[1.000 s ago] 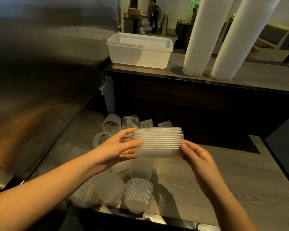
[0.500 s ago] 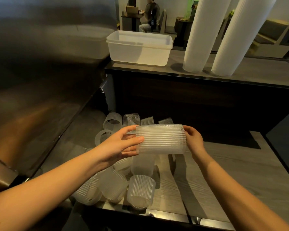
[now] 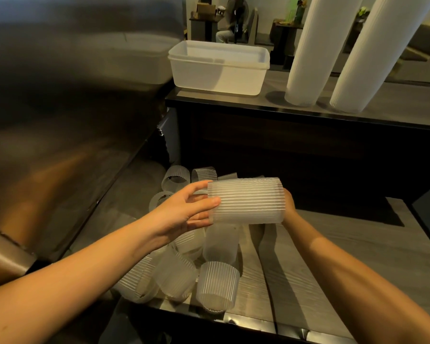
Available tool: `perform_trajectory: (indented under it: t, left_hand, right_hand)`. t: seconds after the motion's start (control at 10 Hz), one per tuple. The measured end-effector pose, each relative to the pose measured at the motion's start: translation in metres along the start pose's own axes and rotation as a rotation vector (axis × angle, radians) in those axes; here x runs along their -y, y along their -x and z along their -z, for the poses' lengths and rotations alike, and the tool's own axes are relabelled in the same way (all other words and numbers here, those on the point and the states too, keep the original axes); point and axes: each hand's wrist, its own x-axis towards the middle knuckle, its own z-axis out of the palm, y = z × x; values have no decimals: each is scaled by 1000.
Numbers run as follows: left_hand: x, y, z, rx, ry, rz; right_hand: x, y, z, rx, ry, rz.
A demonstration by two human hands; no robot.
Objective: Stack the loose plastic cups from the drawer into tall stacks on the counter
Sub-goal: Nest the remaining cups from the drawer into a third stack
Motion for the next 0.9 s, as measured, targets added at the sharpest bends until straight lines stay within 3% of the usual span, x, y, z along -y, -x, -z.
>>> perform_trajectory:
  t: [0.3,0.5,0.7,0.8,0.9]
  left_hand:
    - [1,-3,1,-14,15,-9]
    - [3,-3,0,-19,2,-2]
    - [1,-2,2,-28,-6,-3]
    - [2,-2,0,-20,7,-11]
    - [2,-1,-2,-12,20,-13]
  right_hand:
    - [-16,43,5,102,85,119]
    - [-19,57,20,87,-114,244]
    - [10,81,51,-132,-497,279]
    - [13,97,63,-144,-570,321]
    - [11,107,63,-51,-531,324]
